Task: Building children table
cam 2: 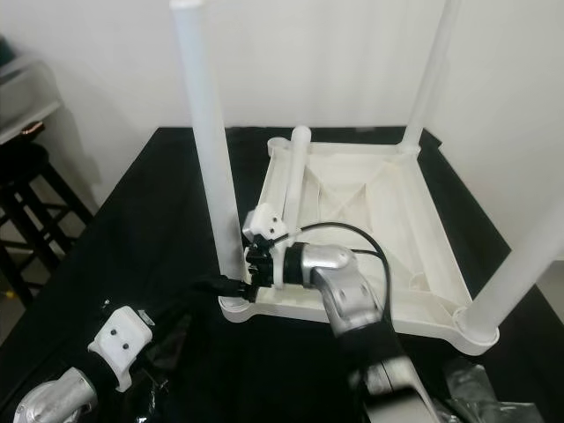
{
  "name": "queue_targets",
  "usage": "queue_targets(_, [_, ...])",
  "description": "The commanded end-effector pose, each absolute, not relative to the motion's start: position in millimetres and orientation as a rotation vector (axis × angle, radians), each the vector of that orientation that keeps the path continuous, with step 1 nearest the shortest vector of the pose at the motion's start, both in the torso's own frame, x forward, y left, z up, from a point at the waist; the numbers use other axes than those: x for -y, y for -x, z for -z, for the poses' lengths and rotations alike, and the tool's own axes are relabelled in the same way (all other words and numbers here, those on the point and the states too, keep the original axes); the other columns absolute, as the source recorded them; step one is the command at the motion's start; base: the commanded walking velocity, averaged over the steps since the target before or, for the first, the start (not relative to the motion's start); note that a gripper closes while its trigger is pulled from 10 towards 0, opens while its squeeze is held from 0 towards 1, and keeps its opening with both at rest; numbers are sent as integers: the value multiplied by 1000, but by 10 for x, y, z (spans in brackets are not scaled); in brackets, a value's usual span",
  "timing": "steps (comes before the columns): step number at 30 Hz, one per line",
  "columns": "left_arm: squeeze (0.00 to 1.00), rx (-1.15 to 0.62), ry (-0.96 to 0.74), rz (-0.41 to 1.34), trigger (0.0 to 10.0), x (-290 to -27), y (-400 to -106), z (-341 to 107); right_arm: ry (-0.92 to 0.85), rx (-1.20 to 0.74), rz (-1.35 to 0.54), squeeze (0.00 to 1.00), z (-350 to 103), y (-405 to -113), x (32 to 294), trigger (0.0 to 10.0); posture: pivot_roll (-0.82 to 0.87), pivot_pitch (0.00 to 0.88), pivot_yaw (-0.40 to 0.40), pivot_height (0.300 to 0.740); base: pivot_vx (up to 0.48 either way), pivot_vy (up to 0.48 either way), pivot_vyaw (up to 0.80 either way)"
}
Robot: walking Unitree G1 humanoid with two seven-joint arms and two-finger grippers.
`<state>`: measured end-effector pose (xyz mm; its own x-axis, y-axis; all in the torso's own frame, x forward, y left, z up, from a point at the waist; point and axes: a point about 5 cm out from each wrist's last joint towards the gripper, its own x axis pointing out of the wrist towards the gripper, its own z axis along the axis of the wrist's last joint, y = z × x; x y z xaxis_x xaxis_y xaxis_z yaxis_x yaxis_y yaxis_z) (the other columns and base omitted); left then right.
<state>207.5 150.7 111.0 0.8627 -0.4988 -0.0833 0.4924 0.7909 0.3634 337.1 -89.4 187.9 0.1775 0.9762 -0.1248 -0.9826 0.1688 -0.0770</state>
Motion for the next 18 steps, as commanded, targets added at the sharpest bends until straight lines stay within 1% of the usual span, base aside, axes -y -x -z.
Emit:
queue_targets(1, [0, 3, -393, 550, 10000, -1490, -2031, -1073, 153, -55, -1417, 0, -1855, -3390, 911, 10000, 50, 0, -14, 740, 0, 0, 0])
queue_targets(2, [0, -2, -392, 563, 10000, -1484, -2009, -1068, 160, -59, -1410, 0, -1863, -3418, 923, 5176, 50, 0, -14, 740, 0, 0, 0])
queue_targets(3, [0, -10, -390, 570, 10000, -1489, -1969, -1065, 152, -56, -1416, 0, -1865, -3431, 950, 0, 58, 0, -22, 740, 0, 0, 0])
queue_targets(5, [0, -11, -389, 570, 10000, -1491, -1962, -1066, 149, -55, -1419, 0, -1865, -3432, 956, 0, 58, 0, -22, 740, 0, 0, 0])
queue_targets(9, [0, -6, -394, 562, 10000, -1508, -1953, -1116, 153, -45, -1484, 0, -1812, -3370, 1020, 0, 62, 0, -24, 740, 0, 0, 0])
queue_targets(14, [0, 6, -405, 544, 10000, -1522, -2001, -1144, 148, -43, -1483, 0, -1749, -3352, 1070, 0, 55, 0, -30, 740, 0, 0, 0])
queue_targets(16, [0, 25, -396, 518, 10000, -1512, -2060, -1184, 146, -27, -1403, 0, -1650, -3277, 1156, 0, 27, 0, -28, 740, 0, 0, 0])
queue_targets(17, [0, 25, -396, 518, 10000, -1512, -2060, -1184, 146, -27, -1403, 0, -1650, -3277, 1156, 0, 27, 0, -28, 740, 0, 0, 0])
queue_targets(18, [0, 23, -393, 520, 10000, -1498, -2063, -1154, 151, -23, -1344, 0, -1580, -3234, 1164, 0, 2, 7, -25, 740, 0, 0, 0])
